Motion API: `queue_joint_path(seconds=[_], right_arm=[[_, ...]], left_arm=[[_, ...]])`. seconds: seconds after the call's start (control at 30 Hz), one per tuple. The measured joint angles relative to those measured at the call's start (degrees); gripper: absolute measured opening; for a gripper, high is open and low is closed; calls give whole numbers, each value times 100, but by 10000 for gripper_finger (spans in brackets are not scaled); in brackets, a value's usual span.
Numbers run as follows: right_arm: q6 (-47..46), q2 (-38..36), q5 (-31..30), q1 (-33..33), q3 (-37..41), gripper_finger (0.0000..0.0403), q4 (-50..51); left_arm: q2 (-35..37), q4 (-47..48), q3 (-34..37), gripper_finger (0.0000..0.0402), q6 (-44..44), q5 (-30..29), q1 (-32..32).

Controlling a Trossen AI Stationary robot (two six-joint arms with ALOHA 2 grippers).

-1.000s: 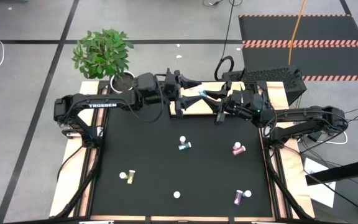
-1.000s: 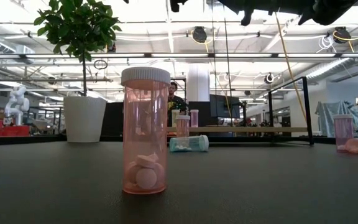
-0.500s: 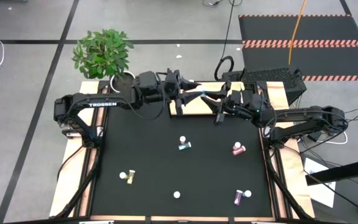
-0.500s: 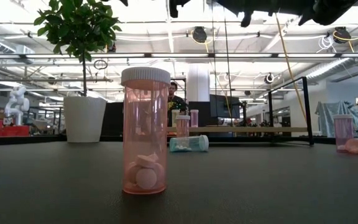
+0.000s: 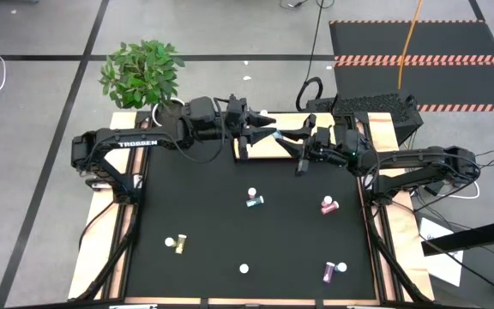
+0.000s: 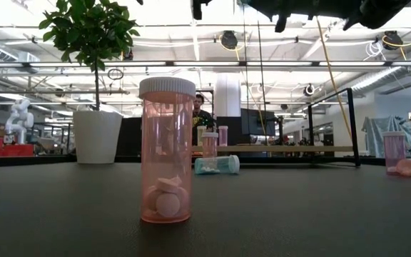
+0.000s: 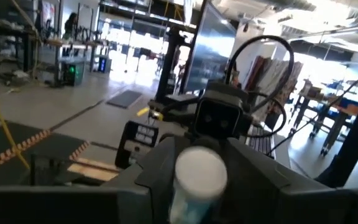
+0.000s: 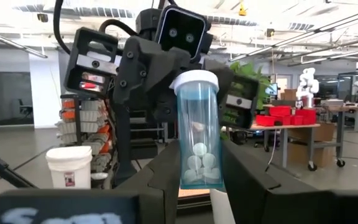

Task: Pick and place medicine bottles onto shelf by color
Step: Put the bottom left blue pill bottle on the shelf

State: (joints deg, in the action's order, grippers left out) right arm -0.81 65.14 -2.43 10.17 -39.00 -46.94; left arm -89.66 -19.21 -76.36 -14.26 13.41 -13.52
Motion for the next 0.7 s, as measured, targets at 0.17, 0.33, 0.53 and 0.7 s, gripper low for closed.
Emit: queue_joint_path(seconds=[0.17,0.33,0.53,0.7], right_arm=[[-21,-4,-40,0,0,98,-85],[-66,-2,52,0,0,98,-34],[-66,-2,128,0,-3,98,89],[-64,5,126,0,-3,98,324]], left_arm=[[189,424,0,178,160,-2,-37],[121,641,0,203,-201,25,-11],[62,896,7,213,104,-63,161],[73,870,2,214,180,-109,157]])
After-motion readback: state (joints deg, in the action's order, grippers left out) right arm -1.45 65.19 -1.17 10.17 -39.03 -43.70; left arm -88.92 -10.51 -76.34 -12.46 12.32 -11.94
